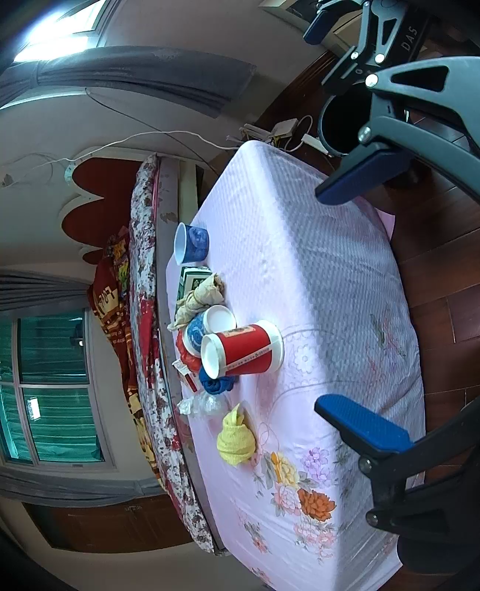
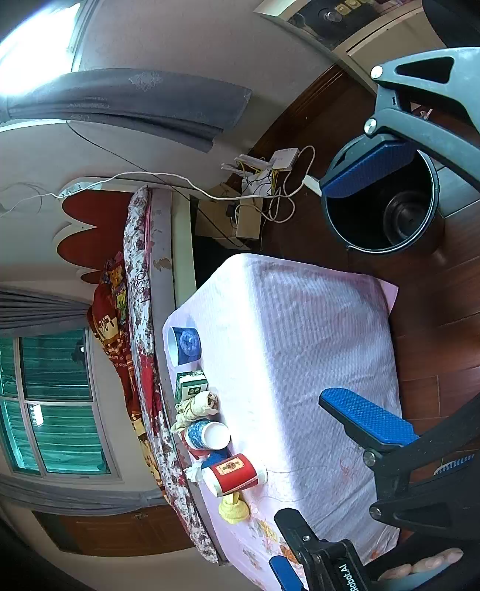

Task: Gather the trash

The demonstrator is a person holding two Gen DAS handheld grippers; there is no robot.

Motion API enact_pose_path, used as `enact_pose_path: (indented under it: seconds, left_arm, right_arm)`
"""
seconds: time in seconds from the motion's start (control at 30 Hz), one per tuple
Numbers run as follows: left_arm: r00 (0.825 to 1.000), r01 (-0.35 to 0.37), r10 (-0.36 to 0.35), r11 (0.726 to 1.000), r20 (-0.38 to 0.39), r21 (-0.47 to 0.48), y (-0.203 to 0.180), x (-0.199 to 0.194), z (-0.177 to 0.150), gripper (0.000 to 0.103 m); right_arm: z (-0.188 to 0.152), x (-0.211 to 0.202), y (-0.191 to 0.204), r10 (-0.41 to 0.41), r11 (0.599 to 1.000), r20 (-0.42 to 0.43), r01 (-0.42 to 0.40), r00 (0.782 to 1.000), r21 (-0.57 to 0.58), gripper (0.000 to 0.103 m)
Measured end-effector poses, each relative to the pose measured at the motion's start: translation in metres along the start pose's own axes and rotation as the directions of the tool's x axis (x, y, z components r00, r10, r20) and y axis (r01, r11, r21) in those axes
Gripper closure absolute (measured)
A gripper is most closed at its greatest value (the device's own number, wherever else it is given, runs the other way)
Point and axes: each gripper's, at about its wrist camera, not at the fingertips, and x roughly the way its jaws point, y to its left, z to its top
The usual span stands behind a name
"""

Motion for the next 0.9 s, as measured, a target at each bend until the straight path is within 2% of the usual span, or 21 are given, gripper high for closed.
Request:
enact_pose_path:
  seconds: [0.57, 0.7, 0.83, 0.9]
  left_arm:
    - [0.999, -0.027, 0.027, 1.000, -0.023, 0.002, 0.008, 0.008, -0.003, 0.000]
    - [0.999, -0.029, 0.028, 1.000, -0.020, -0.008, 0.017, 0.016, 0.005, 0.000]
    - [0.999, -0.029, 0.027, 0.999, -0.044, -0.032, 0.032, 0.039, 0.016, 0.000]
    - [0.997, -0.056, 0.054, 0.998, -0.056, -0.033, 0.038, 0.053, 0.021, 0.000]
  right_arm:
    - [0.001, 0.007, 0.003, 0.017, 1.000, -0.011, -0.017, 1.000, -0.003, 0.000]
    - [0.012, 0.017, 0.009, 0.057, 0.998, -0.038, -0.059, 0.998, -0.031, 0.000]
    - [0.028, 0.024, 0.011, 0.103, 0.993, -0.018, -0.104, 0.994, -0.049, 0.000]
    - [0.037, 0.031, 0.012, 0.124, 0.991, -0.007, -0.124, 0.992, -0.055, 0.000]
